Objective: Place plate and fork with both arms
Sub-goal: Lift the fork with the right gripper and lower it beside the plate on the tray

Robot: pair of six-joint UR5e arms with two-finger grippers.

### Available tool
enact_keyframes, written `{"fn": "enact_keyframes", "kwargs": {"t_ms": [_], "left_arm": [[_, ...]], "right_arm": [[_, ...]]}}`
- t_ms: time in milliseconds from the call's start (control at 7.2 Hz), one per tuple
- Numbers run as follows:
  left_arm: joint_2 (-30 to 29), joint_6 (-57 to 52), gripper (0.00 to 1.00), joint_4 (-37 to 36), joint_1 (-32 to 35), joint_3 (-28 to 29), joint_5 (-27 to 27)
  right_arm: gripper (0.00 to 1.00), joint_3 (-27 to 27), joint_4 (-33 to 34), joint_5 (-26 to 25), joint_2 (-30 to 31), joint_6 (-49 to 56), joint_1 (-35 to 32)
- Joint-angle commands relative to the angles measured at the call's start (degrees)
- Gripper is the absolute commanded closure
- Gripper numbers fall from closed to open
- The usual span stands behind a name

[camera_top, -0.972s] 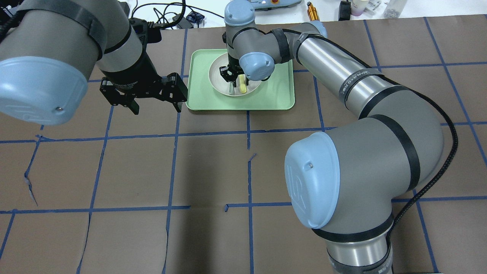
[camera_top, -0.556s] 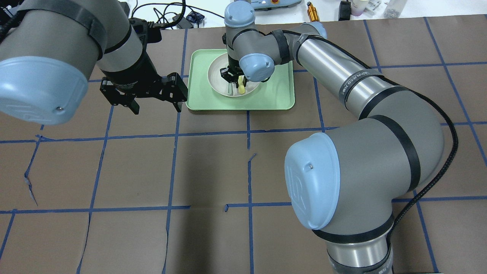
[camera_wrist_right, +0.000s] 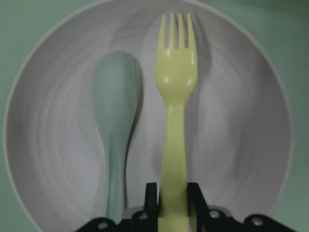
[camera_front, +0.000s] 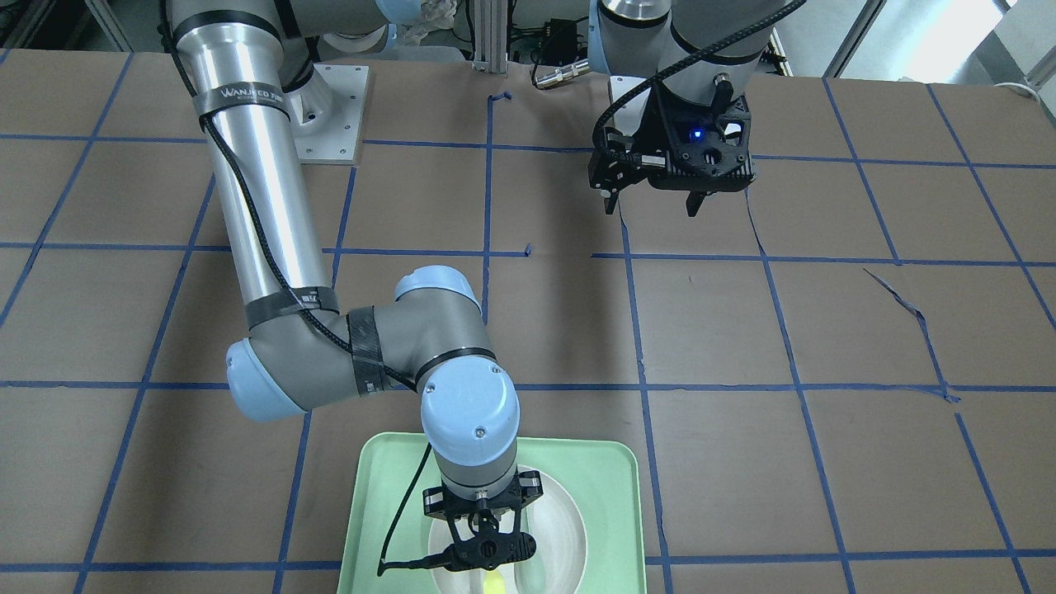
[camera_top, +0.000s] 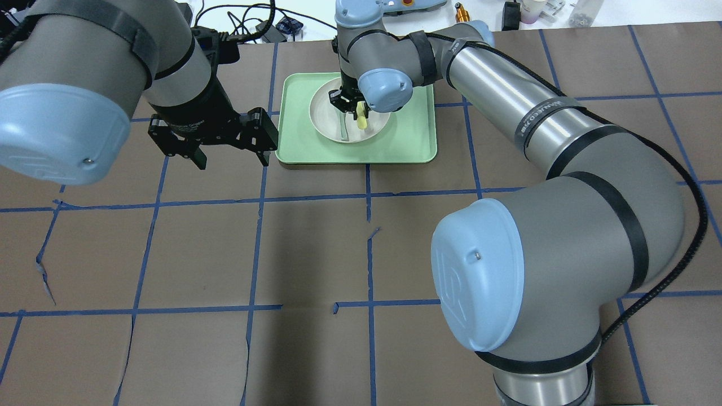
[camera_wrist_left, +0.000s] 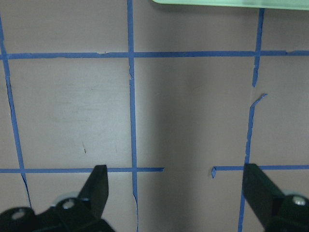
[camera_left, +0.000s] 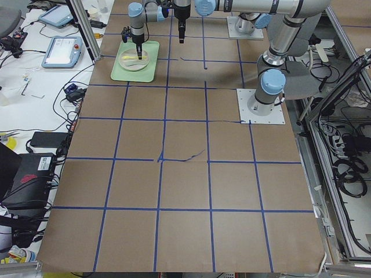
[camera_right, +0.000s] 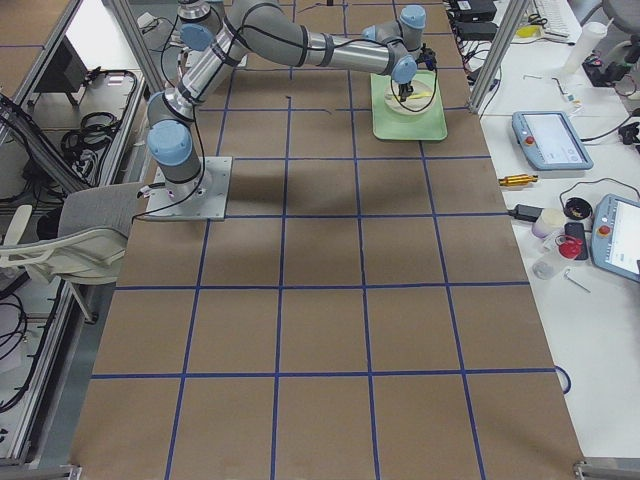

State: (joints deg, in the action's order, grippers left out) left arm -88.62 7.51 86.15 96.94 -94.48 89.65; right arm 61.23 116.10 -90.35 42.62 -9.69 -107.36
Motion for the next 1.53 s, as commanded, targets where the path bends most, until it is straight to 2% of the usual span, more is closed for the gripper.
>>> {"fn": "enact_keyframes", "kwargs": {"t_ms": [0,139,278,694,833,972,1111,1250,1389], "left_arm": [[-0.15,-0.04,0.00,-0.02,0.00,-0.09,-0.09],[-0.50,0.05,0.00,-0.02,0.00,-0.09,-0.18],[-0.50,0.05,0.00,-0.10,0.09,-0.53,-0.18],[-0.33,0.22,0.00,-0.19,0.00,-1.14,-0.18],[-0.33,0.22,0.00,-0.19,0.09,-1.14,-0.18],[-0.33,0.14,0.00,-0.19,0.09,-1.14,-0.18],[-0.24,0.13,0.00,-0.19,0.09,-1.14,-0.18],[-0.15,0.05,0.00,-0.28,0.09,-1.14,-0.18],[-0.06,0.05,0.00,-0.19,0.09,-1.14,-0.18]], "right_arm": [[0.89,5.88,-0.26,-1.67,6.04,-0.15,4.59],[0.89,11.23,0.44,-1.32,8.25,0.28,7.06],[0.89,14.07,3.31,-1.06,8.18,0.46,7.34],[0.89,18.40,11.14,-0.70,6.17,0.46,7.34],[0.80,18.49,11.17,-0.70,6.25,0.46,7.34],[0.09,18.66,10.99,-0.53,6.33,0.90,7.34],[0.00,18.75,10.12,-0.53,7.12,0.81,7.34],[0.00,19.01,6.81,-0.70,10.52,0.99,7.43],[0.00,19.10,-2.45,-1.31,16.82,1.08,7.69]]}}
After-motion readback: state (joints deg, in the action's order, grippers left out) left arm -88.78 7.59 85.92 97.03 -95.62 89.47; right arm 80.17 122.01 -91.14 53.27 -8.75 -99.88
